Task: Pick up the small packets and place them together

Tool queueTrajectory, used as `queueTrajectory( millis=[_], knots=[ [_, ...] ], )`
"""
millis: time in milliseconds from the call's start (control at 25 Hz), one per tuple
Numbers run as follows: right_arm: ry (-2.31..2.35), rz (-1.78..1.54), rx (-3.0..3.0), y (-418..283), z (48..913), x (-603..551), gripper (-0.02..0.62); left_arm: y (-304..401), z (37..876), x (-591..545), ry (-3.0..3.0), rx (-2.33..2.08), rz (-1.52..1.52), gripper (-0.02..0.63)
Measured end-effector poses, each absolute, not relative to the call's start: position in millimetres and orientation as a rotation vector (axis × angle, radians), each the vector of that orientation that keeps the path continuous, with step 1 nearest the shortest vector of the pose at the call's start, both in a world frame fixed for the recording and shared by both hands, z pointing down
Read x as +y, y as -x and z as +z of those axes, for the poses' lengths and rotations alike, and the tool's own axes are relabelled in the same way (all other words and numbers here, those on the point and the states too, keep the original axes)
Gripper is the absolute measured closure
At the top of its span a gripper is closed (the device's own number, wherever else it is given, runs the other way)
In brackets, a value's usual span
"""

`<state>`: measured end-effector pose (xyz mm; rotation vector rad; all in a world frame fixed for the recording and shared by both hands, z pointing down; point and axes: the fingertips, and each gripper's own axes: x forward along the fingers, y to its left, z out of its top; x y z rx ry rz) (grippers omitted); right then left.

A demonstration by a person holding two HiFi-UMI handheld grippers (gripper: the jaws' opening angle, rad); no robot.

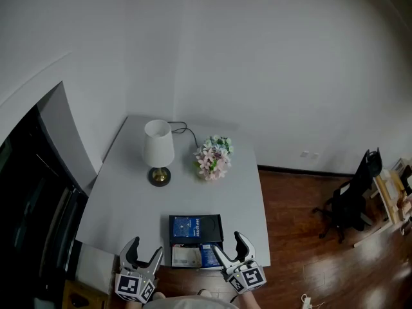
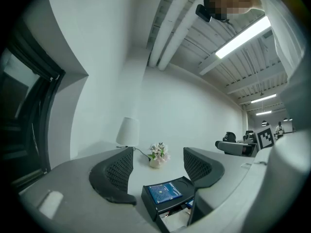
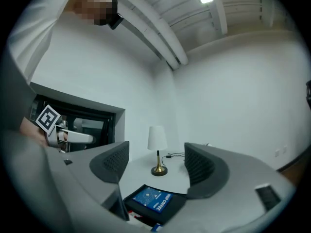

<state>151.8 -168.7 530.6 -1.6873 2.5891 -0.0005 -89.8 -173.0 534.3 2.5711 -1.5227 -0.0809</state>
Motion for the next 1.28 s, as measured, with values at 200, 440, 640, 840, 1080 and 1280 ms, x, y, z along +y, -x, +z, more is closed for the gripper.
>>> queueTrajectory(
  millis=[200, 440, 640, 840, 1080, 1280],
  knots=[
    [1.669, -0.312, 2.996, -143, 612, -166, 0.268, 81, 536, -173, -2.569, -1.51, -0.091, 0.293],
    [1.412, -0.615, 3.669, -125, 750, -147, 0.268, 76, 539, -169, -2.573, -1.505, -0.064, 0.293],
    [1.226, -0.625, 4.039, -129, 806, -156, 0.268, 80, 539, -164, -2.566, -1.521, -0.043, 0.293],
    [1.182, -0.762, 4.085, -127, 825, -160, 0.29, 86, 540, -162, -2.541, -1.551, -0.049, 0.292],
    [1.444, -0.78, 3.934, -142, 820, -165, 0.581, 92, 544, -163, -2.527, -1.562, -0.046, 0.293],
    [1.421, -0.86, 3.908, -137, 816, -158, 0.581, 93, 545, -166, -2.518, -1.56, -0.059, 0.293]
  ],
)
